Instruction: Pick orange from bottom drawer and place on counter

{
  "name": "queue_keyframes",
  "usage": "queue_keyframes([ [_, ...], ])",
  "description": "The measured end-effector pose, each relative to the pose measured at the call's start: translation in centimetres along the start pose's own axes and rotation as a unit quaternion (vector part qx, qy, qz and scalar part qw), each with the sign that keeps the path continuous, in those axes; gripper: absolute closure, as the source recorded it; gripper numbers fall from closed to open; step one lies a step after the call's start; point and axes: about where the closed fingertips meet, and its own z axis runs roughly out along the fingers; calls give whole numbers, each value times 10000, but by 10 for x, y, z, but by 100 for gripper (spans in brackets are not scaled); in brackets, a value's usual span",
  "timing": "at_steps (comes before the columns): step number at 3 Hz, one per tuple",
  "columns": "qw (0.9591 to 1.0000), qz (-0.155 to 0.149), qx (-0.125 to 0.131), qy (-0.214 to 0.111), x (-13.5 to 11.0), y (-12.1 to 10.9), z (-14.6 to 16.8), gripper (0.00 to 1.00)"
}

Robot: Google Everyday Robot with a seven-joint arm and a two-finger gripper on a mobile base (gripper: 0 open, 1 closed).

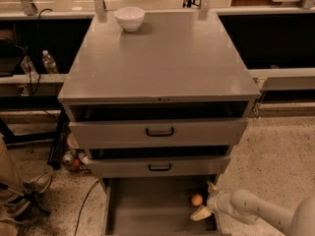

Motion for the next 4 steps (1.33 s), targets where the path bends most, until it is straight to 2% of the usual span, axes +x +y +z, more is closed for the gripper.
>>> queue_keyframes([
  [2, 9990, 59, -286, 329, 18, 7, 35, 0],
  [3, 9984, 130, -387, 390, 25, 9, 50, 23],
  [4, 9981, 186, -409, 409, 29, 6, 56, 55],
])
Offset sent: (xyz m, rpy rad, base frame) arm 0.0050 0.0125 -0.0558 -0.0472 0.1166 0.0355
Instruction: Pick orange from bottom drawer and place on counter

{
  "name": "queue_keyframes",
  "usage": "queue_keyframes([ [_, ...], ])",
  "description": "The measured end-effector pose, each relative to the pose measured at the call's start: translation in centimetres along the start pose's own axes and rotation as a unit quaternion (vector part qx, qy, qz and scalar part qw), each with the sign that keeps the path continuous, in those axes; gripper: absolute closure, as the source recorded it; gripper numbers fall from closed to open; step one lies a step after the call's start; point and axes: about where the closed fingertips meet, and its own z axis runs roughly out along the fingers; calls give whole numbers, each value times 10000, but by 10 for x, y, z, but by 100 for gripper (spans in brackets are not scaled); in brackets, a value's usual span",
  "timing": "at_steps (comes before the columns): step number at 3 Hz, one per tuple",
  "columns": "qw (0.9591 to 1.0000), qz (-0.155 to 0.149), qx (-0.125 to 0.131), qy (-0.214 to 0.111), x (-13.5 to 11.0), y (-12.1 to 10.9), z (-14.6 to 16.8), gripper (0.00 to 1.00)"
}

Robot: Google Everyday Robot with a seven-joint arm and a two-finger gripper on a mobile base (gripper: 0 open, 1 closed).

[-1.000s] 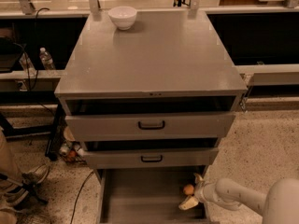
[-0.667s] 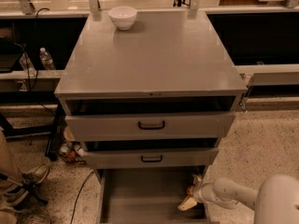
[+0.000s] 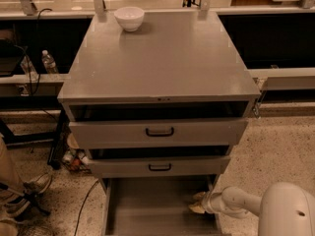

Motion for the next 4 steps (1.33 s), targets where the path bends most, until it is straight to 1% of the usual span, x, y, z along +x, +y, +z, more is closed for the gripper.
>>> queue_keyframes([
  [1, 10000, -75, 44, -17, -4, -3, -11, 85],
  [2, 9988, -242, 130, -417, -25, 0, -38, 100],
  [3, 9934, -334, 353, -1039, -43, 2, -84, 100],
  [4, 9842, -219, 746, -1592, -42, -6, -148, 100],
])
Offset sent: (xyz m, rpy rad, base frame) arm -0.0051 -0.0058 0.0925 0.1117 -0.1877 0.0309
